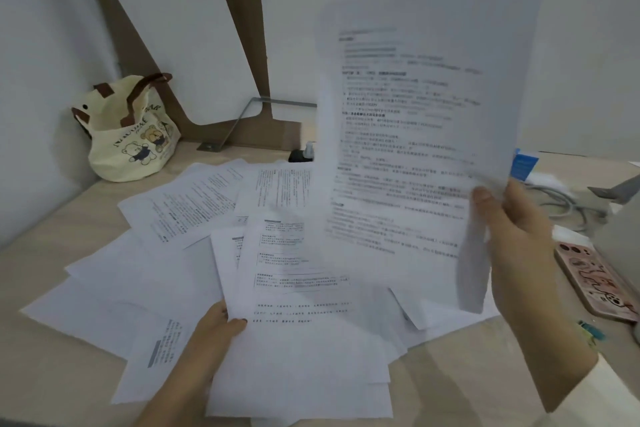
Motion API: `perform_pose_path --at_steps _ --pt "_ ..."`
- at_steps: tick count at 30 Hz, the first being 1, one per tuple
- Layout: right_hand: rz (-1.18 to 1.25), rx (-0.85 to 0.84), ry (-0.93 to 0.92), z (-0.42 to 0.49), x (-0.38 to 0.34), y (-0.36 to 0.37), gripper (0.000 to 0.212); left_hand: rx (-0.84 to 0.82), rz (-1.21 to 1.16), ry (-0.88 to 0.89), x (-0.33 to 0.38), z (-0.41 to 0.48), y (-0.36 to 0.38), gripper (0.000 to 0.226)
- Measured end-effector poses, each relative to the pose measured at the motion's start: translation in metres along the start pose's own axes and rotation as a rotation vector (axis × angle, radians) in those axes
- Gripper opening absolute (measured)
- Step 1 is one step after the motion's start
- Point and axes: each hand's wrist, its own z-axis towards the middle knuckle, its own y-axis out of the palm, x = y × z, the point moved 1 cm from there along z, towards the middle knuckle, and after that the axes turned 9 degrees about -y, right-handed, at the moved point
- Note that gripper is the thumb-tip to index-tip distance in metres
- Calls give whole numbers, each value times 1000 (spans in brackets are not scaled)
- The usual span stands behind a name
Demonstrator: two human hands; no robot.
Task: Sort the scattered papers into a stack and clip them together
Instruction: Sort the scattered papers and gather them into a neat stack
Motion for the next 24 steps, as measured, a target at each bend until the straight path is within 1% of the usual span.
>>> perform_pose_path --at_steps 1,2,3,6,7,8,11,12,13,15,16,20,24 --pt "51 -24 96 2 6 1 25 -37 -33 -20 0 -1 -2 45" --pt "50 -56 185 3 14 3 25 -70 -67 -41 0 -1 -5 50" --pt "16 -87 264 3 23 7 24 -102 -100 -56 1 -2 -6 49" --pt "-122 -214 437 -11 52 19 20 -130 -225 -79 2 -2 -8 28" --pt "-169 -263 471 -18 62 24 20 -130 -266 -88 4 -3 -8 30" --pt "-214 -311 495 -26 70 28 20 -143 -294 -93 4 -1 -8 38" --pt "-351 -440 530 -49 94 41 23 -217 -308 -93 7 -3 -8 70" --pt "-382 -465 541 -55 101 45 25 -237 -280 -75 6 -1 -7 74" --pt "-407 -485 551 -60 107 49 26 -239 -235 -47 6 -3 -5 67" --pt "-434 -519 564 -67 115 56 27 -217 -105 26 5 -4 1 41" --pt "-431 -533 570 -70 118 59 27 -188 -47 59 4 -5 4 35" --pt "-410 -517 543 -72 122 62 34 -97 44 174 6 -11 6 34" --pt "-422 -457 522 -63 128 53 49 -66 7 234 14 -17 0 33"
